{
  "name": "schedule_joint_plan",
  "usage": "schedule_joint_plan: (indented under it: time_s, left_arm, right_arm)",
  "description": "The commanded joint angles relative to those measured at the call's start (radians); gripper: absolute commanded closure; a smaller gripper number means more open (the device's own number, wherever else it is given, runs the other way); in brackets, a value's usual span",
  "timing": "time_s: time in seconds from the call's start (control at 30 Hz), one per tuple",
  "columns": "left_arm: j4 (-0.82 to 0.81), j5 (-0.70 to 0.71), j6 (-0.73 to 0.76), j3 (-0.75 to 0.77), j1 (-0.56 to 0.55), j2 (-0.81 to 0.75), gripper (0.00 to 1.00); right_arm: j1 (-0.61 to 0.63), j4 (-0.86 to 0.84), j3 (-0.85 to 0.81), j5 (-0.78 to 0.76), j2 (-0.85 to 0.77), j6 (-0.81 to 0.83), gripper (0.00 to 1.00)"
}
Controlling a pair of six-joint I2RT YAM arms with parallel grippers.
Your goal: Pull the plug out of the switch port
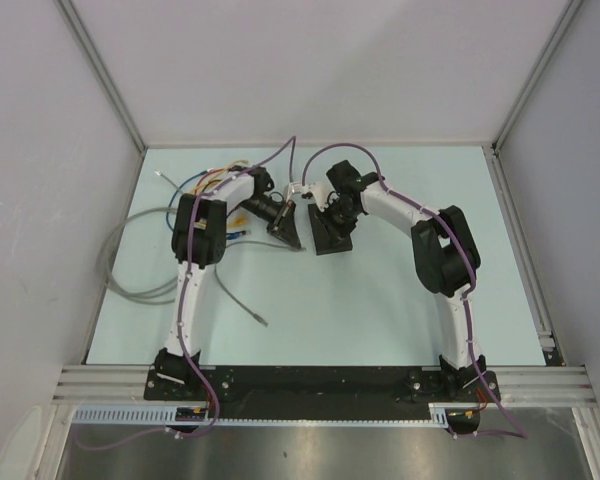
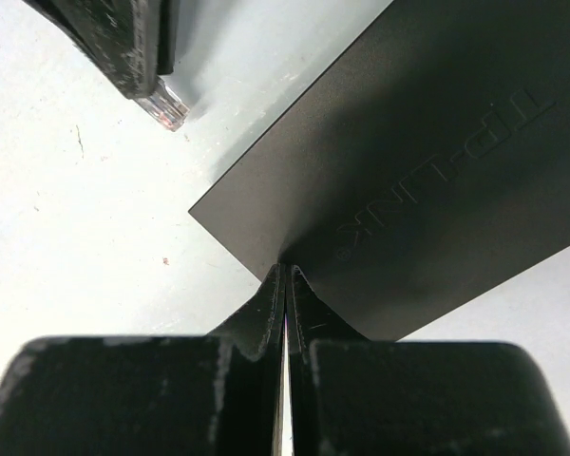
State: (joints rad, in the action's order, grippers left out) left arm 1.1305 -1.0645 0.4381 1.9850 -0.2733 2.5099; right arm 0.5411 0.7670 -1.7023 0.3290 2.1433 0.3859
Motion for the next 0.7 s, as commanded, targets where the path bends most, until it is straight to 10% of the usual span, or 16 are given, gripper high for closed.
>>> schedule_joint_plan:
  time_s: [0.0, 0.2, 0.67]
  left_arm:
    - [0.127, 0.0, 0.113, 0.202, 0.022, -0.135, 1.0]
    - [0.129, 0.167, 0.11, 0.434, 0.095, -0.232, 1.0]
    - [-0.294, 0.753, 0.05, 0.282, 0.18, -0.356, 0.9]
  right_arm:
    - [0.0, 0.084, 0.046, -0.074, 0.102, 0.019, 1.0]
    - [-0.001, 0.08, 0.033, -0.081, 0.099, 0.022, 1.0]
    - [0.0, 0.075, -0.013, -0.065, 0.132, 0.013, 1.0]
